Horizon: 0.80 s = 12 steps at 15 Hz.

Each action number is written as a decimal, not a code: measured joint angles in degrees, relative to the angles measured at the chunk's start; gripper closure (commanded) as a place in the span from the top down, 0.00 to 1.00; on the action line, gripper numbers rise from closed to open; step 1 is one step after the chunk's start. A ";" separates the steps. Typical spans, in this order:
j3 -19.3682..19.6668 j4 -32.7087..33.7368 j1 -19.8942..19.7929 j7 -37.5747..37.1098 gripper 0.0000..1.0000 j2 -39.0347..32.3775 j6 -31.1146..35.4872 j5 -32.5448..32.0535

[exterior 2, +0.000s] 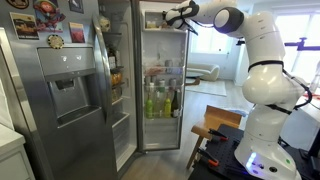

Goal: Open the lid of the top compartment of the fridge's side holder.

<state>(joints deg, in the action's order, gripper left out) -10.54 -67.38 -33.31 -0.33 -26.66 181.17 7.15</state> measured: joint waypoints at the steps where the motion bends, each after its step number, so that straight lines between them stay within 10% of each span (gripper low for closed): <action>1: 0.00 0.00 0.03 0.00 0.00 0.47 -1.74 -0.02; 12: -0.80 -8.61 -0.89 2.24 0.00 13.33 -24.52 -0.03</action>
<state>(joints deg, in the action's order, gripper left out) -11.34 -75.99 -34.20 1.91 -13.33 156.65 7.12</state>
